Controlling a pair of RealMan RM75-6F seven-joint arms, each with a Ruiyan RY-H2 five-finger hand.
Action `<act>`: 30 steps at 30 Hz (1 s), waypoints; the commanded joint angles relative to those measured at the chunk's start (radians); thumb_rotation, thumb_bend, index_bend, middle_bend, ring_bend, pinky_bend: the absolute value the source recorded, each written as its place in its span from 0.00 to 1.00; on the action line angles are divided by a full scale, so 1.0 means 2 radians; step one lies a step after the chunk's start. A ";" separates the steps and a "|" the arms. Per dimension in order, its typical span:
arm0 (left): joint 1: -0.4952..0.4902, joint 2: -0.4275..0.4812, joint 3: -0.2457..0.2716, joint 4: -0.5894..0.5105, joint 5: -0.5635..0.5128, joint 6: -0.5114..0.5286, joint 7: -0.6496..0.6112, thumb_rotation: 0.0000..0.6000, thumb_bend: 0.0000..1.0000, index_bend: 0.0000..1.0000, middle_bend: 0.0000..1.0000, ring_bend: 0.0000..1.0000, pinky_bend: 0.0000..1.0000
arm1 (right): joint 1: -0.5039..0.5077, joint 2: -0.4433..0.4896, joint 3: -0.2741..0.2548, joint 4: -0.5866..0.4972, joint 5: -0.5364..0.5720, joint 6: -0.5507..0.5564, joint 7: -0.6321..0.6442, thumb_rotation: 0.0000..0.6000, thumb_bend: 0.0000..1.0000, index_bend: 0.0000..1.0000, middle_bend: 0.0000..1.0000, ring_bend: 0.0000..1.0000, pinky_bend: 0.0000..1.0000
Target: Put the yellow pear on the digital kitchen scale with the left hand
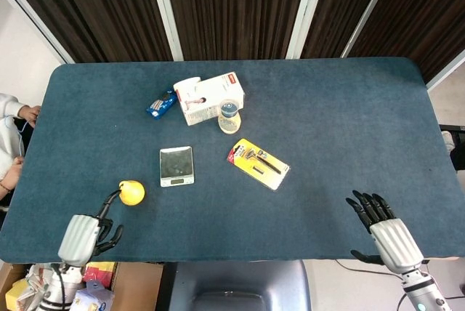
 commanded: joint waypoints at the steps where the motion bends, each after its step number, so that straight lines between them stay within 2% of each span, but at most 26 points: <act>1: -0.044 -0.020 -0.028 -0.076 -0.072 -0.083 0.062 1.00 0.42 0.16 1.00 1.00 1.00 | 0.002 0.000 0.002 0.000 0.005 -0.004 0.002 1.00 0.16 0.00 0.00 0.00 0.00; 2: -0.051 -0.022 -0.034 -0.086 -0.091 -0.100 0.076 1.00 0.42 0.17 1.00 1.00 1.00 | 0.003 0.000 0.002 0.000 0.006 -0.006 0.002 1.00 0.16 0.00 0.00 0.00 0.00; 6: -0.086 -0.028 -0.065 -0.137 -0.224 -0.178 0.113 1.00 0.42 0.15 1.00 1.00 1.00 | 0.005 0.002 0.003 -0.001 0.007 -0.008 0.007 1.00 0.16 0.00 0.00 0.00 0.00; 9: -0.109 -0.043 -0.084 -0.134 -0.294 -0.188 0.163 1.00 0.42 0.14 1.00 1.00 1.00 | 0.005 0.003 0.003 0.000 0.007 -0.007 0.010 1.00 0.16 0.00 0.00 0.00 0.00; 12: -0.126 -0.070 -0.090 -0.118 -0.339 -0.176 0.208 1.00 0.42 0.15 1.00 1.00 1.00 | 0.005 0.005 0.002 0.000 0.005 -0.005 0.015 1.00 0.16 0.00 0.00 0.00 0.00; 20: -0.147 -0.129 -0.086 -0.048 -0.353 -0.146 0.244 1.00 0.43 0.18 1.00 1.00 1.00 | 0.005 0.006 0.000 0.001 0.001 -0.002 0.018 1.00 0.16 0.00 0.00 0.00 0.00; 26: -0.154 -0.144 -0.091 -0.031 -0.374 -0.133 0.266 1.00 0.43 0.17 1.00 1.00 1.00 | 0.004 0.007 0.001 0.001 0.002 0.000 0.021 1.00 0.16 0.00 0.00 0.00 0.00; 30: -0.158 -0.160 -0.083 -0.011 -0.364 -0.106 0.294 1.00 0.43 0.21 1.00 1.00 1.00 | 0.005 0.008 0.001 0.001 0.002 -0.001 0.023 1.00 0.16 0.00 0.00 0.00 0.00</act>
